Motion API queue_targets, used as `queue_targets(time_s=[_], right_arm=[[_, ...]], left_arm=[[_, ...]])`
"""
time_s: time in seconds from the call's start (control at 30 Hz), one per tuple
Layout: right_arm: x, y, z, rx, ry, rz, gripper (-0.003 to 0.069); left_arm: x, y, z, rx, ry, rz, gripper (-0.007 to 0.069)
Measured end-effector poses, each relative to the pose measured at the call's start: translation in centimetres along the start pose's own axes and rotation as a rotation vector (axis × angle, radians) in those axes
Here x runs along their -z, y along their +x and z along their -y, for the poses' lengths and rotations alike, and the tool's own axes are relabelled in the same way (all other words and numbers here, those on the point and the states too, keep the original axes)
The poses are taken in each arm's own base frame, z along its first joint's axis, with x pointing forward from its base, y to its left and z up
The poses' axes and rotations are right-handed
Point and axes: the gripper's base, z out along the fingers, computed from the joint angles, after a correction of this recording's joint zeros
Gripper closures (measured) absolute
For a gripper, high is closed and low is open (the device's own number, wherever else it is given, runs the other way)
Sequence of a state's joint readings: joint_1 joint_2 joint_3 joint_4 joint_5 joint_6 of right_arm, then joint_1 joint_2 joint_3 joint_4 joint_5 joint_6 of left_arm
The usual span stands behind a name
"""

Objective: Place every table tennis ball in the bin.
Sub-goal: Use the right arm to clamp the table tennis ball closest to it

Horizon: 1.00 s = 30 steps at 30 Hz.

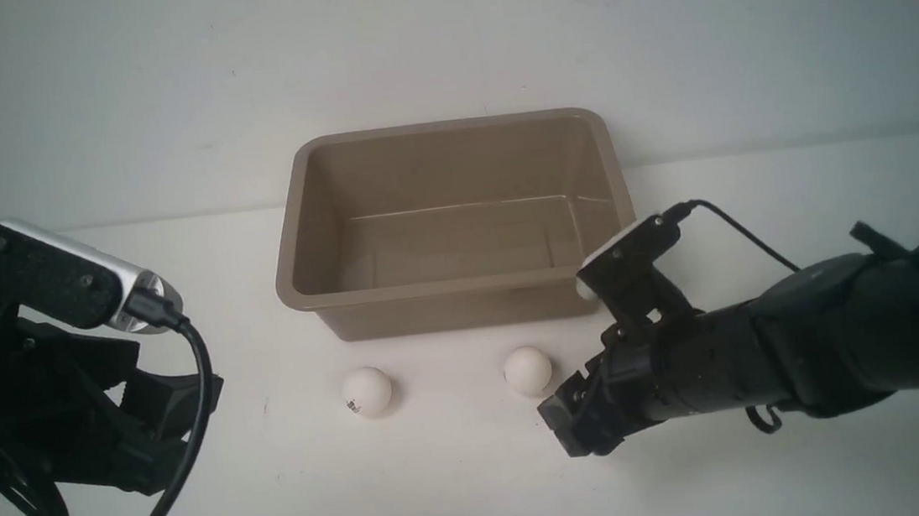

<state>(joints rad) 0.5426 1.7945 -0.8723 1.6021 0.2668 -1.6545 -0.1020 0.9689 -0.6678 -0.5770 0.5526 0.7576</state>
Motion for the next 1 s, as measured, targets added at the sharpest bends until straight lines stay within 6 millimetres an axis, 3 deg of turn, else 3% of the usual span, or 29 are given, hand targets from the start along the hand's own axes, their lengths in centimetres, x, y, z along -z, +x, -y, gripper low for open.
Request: queue_targets(time_s=[0.43,0.8,1.0], right_arm=[[0.2,-3.0,0.2,-0.005,0.008,0.093,0.0132],[-2.6,-2.8,0.6,-0.030,-0.006,0.054,0.0131],[-2.7,-3.3,0.6,-0.043,-0.006,0.071,0.0131]], left_arm=[[0.0,0.1,0.1,0.000,0.012,-0.012,0.0156],[0.0,0.1,0.1,0.001,0.013,-0.013,0.0156],[0.0,0.1,0.1,0.001,0.013,-0.013,0.0156]])
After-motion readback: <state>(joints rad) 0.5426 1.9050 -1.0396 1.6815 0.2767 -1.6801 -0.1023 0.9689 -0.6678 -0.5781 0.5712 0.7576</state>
